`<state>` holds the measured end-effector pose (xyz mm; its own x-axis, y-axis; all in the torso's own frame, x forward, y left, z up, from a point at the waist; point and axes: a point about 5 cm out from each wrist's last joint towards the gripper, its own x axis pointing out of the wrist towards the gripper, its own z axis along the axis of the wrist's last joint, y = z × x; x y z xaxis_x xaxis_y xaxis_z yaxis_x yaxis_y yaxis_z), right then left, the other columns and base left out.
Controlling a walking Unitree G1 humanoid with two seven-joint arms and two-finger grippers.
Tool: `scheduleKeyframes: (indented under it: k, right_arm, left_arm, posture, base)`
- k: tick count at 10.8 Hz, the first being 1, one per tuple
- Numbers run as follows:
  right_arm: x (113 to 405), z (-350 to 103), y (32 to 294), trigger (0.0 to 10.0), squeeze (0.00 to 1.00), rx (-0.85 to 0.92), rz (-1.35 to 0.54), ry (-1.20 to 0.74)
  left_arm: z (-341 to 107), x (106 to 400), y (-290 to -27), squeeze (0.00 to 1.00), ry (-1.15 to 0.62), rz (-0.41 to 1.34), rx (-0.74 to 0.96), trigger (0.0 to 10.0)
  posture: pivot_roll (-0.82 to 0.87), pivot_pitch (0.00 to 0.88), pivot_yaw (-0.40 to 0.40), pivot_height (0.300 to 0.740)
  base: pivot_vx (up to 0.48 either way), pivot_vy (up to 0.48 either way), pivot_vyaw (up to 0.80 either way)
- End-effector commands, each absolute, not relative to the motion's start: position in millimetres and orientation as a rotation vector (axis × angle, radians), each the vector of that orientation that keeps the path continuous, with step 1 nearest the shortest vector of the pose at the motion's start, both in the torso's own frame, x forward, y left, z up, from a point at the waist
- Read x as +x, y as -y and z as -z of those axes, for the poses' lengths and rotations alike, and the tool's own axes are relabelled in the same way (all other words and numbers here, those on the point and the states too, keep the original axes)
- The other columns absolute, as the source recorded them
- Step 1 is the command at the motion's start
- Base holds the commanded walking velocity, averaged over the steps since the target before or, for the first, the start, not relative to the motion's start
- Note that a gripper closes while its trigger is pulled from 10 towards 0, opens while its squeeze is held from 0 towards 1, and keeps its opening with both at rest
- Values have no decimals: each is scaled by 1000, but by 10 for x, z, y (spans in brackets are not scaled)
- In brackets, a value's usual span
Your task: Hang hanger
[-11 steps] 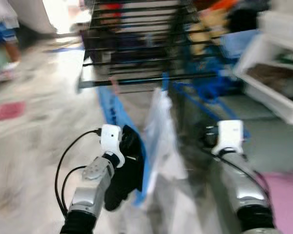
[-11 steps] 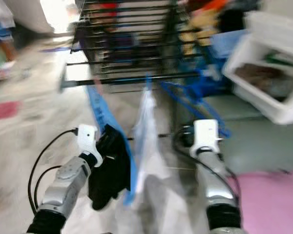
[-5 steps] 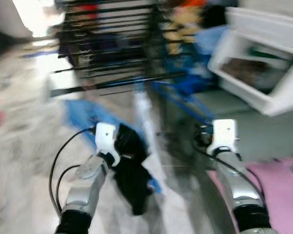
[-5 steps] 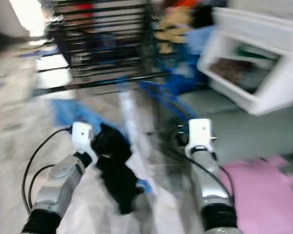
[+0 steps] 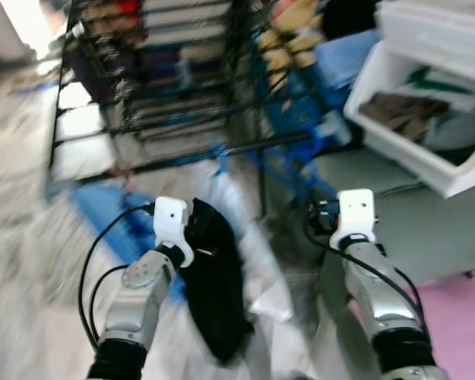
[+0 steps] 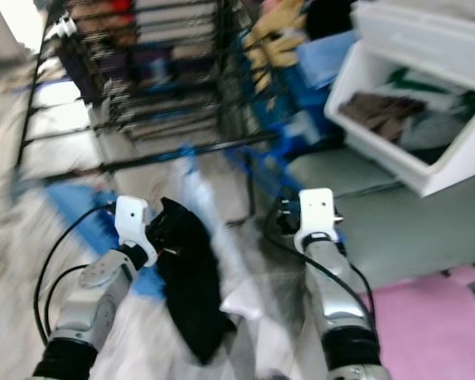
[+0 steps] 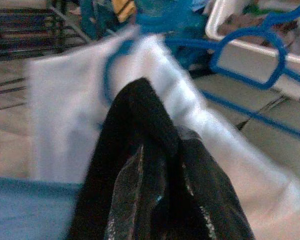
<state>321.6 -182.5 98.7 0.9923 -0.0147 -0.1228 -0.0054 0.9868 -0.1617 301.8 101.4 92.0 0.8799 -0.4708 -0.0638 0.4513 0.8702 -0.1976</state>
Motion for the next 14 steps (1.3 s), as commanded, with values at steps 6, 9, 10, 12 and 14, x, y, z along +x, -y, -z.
scheduleKeyframes:
  k: [6,9,10,12,14]
  right_arm:
    - [3222,-981,1872,10000,0,-192,-95,-154]
    - [3251,-990,2021,10000,0,-232,-169,-203]
    - [3263,-991,2020,10000,0,-226,-218,-213]
    - [3294,-1016,1975,10000,0,-217,-283,-215]
    - [3297,-965,1915,10000,0,-211,-342,-228]
  left_arm:
    - [-985,3022,-1019,0,-89,505,-161,10000]
    - [-974,3024,-1010,0,-98,512,-156,10000]
    - [-970,3027,-1007,0,-101,514,-154,10000]
    - [-962,3026,-1001,0,-107,517,-149,10000]
    - [-953,3018,-1006,0,-113,515,-146,10000]
  posture:
    - [-28,62,25,740]
    - [-31,57,26,740]
    - [-32,55,27,740]
    - [-32,54,28,740]
    - [-29,62,31,740]
  base:
    - [0,0,0]
    - [0,0,0]
    - [0,0,0]
    - [0,0,0]
    - [0,0,0]
